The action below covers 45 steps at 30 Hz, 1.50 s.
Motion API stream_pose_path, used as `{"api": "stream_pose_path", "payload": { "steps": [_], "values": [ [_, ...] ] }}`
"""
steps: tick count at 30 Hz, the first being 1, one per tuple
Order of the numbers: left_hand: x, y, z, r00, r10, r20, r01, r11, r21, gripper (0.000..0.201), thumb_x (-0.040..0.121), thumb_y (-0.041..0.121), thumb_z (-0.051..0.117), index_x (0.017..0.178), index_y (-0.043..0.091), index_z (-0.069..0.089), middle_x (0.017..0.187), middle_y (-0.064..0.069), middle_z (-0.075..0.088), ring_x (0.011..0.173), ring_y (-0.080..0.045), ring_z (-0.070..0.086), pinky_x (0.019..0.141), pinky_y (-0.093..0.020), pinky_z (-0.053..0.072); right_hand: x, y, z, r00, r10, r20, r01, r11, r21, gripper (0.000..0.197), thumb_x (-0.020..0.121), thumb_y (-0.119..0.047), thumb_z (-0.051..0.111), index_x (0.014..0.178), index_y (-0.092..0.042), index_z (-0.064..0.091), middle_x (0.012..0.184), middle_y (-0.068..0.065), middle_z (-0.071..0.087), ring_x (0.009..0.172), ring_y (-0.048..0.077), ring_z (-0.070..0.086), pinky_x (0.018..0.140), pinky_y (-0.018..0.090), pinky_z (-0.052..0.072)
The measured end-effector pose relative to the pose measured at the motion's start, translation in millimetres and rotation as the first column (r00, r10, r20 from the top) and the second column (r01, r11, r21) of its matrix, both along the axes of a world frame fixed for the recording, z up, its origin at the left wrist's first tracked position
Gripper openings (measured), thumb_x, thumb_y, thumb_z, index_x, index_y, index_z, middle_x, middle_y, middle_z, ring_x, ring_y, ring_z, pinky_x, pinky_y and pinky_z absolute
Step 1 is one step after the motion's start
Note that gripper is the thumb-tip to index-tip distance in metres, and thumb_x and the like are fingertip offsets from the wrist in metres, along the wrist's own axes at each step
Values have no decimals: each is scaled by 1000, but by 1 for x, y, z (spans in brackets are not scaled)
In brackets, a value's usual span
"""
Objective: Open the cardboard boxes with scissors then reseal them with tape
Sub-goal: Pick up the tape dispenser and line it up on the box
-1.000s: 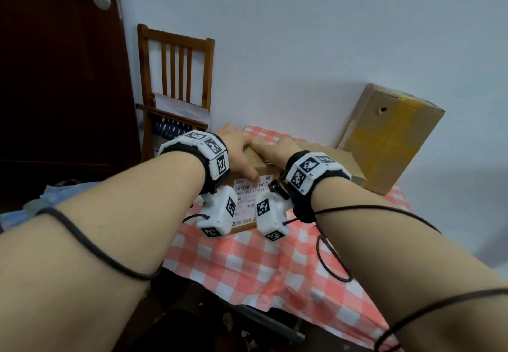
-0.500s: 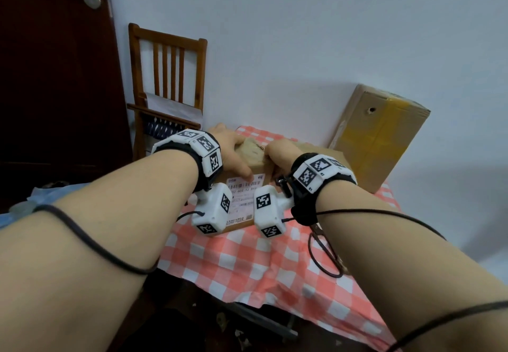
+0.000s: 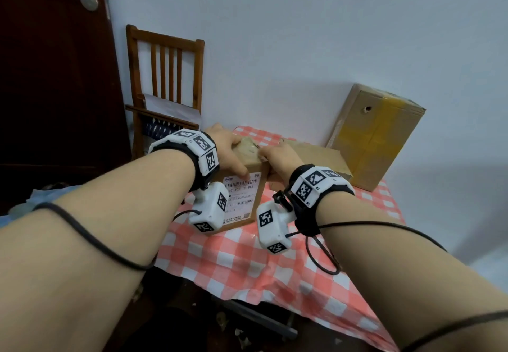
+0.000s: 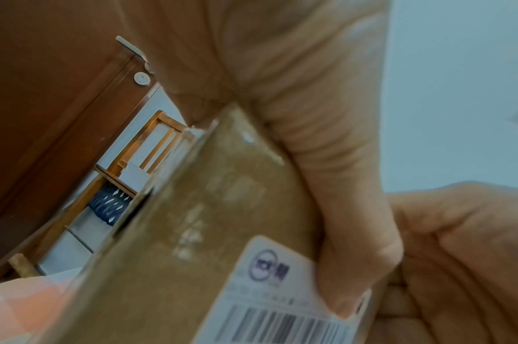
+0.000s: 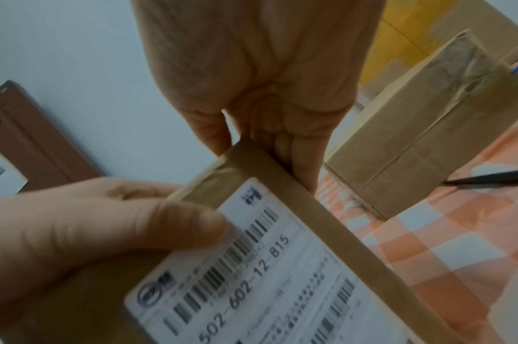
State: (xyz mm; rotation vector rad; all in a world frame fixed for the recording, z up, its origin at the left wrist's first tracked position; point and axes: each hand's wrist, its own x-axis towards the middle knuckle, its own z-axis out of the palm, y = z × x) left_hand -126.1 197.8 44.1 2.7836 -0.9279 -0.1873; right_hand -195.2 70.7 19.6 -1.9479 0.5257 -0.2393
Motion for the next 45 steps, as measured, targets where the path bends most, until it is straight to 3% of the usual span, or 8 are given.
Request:
{"api": "stream_pose_path", "payload": {
  "steps": [3,7,13,18,23,36,41,45],
  "values": [
    [0,1,0,1000,-1,-11,1,1000,-7,89,60,58,80,137,25,49,108,-5,37,103,-26,50,91,-38,50,-2,5,0,999,25,-36,-30,988,-150,27,83,-36,69,73,-12,62,77,8,71,73,24,70,73,39,59],
    [0,1,0,1000,1,-8,-1,1000,-15,89,64,56,79,140,23,46,109,-6,35,113,-29,48,94,-36,46,3,0,3,998,-58,-5,57,995,-85,22,91,-20,53,70,-14,54,91,16,66,89,33,66,84,47,55],
    [1,2,-1,999,-11,-32,10,999,-39,83,64,53,80,136,29,47,105,-4,34,108,-27,47,90,-35,46,12,9,7,993,-67,-97,41,968,-246,42,78,-53,67,80,-12,58,90,8,69,81,26,68,77,41,57],
    [1,1,-2,1000,-13,-17,13,999,-35,87,65,54,80,139,25,45,107,-4,32,114,-28,45,92,-34,44,17,3,8,991,-96,-90,58,934,-353,21,93,-22,50,79,-9,58,108,17,67,102,32,63,84,37,50],
    [3,1,-3,999,-28,-30,26,998,-65,76,63,50,82,130,34,50,102,-3,36,103,-24,44,84,-33,43,17,10,10,991,-49,-127,-3,926,-377,42,91,-48,52,100,-8,62,107,14,66,100,30,63,89,38,51],
    [1,1,0,1000,-13,-11,12,1000,-26,88,62,56,80,138,26,46,108,-5,37,110,-28,46,90,-34,45,14,6,12,991,-43,-125,7,961,-278,35,99,-19,41,124,-1,56,128,19,57,117,33,55,98,39,47],
    [-1,0,-1,1000,3,-10,-3,1000,-7,90,63,56,80,140,25,45,111,-6,37,114,-28,46,95,-36,45,6,10,12,988,-9,-155,-21,981,-193,28,98,-24,41,84,-6,56,111,20,65,102,35,63,92,46,51],
    [-2,0,0,1000,10,-11,-10,1000,-3,90,62,55,80,138,25,46,110,-6,38,106,-26,47,93,-35,47,2,6,7,991,15,-135,-22,999,-50,18,93,-24,50,79,-14,55,100,15,68,84,29,67,73,39,59]
  ]
}}
